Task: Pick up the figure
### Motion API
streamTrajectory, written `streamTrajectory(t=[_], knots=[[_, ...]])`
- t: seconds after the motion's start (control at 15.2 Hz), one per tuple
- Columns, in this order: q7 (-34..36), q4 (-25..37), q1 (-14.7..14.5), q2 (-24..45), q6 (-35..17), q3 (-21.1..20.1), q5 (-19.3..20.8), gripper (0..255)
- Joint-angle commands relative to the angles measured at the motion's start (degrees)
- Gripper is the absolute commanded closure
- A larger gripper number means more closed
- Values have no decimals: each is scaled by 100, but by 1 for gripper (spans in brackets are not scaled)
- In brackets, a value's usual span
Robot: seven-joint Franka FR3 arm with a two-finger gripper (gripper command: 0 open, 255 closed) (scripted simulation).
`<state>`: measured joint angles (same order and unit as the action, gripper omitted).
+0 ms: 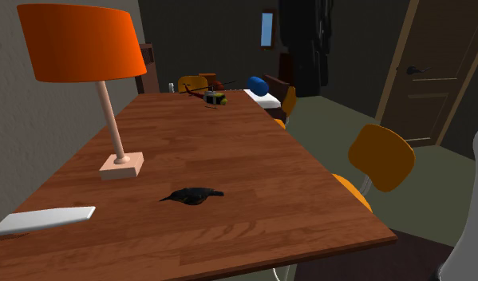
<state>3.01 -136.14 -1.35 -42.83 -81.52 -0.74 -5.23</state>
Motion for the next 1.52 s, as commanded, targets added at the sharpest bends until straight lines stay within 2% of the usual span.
streamTrajectory(t=[0.0, 0.4, 0.73, 1.12, 1.45], knots=[[0, 0, 0, 0, 0, 0, 0, 0], [-592, -737, 18, 357, -1426, 156, 369, 0], [-1023, -1118, 50, 946, -2694, 303, 643, 0], [-1482, -1254, 98, 1977, -4241, 477, 924, 0], [-1828, -1087, 135, 3030, -5456, 602, 1100, 0]])
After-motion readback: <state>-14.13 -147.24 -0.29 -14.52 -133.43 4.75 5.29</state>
